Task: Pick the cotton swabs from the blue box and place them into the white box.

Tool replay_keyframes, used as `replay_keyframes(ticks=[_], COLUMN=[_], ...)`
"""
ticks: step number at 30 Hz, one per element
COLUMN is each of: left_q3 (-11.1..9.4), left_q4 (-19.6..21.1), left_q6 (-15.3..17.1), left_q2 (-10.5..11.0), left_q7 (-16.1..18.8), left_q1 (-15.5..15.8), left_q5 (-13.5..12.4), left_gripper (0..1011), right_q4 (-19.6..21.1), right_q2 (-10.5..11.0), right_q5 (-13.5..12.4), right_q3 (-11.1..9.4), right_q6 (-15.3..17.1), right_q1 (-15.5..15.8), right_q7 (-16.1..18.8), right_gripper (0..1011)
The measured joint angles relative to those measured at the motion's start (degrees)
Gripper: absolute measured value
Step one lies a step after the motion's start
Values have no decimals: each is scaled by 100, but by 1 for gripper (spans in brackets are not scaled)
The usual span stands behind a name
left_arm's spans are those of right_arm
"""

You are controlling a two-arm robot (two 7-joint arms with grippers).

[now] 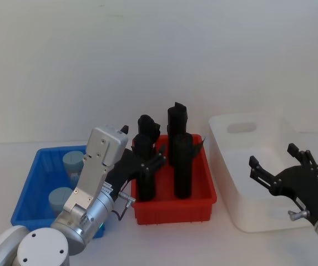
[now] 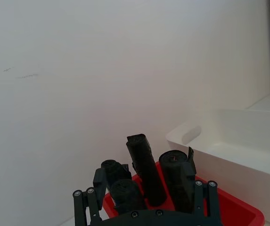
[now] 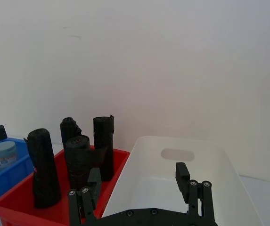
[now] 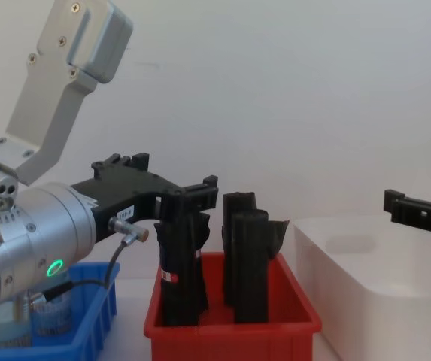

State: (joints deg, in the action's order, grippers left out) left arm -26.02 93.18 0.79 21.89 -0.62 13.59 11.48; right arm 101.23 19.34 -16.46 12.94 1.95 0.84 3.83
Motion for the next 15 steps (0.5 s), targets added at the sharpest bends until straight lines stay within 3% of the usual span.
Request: replay_keyframes(ticks=[15], left_q3=[0], left_q4=[0], left_q6=[0], left_q2=[0], left_q7=[0], left_q1=[0], left_q5=[0], left_gripper=[1004], right_q4=[0], right_q2=[0], right_q5=[0], right_q3=[0], right_q6=[0], right_q1=[0], right_q7=[0], right_gripper=[1001])
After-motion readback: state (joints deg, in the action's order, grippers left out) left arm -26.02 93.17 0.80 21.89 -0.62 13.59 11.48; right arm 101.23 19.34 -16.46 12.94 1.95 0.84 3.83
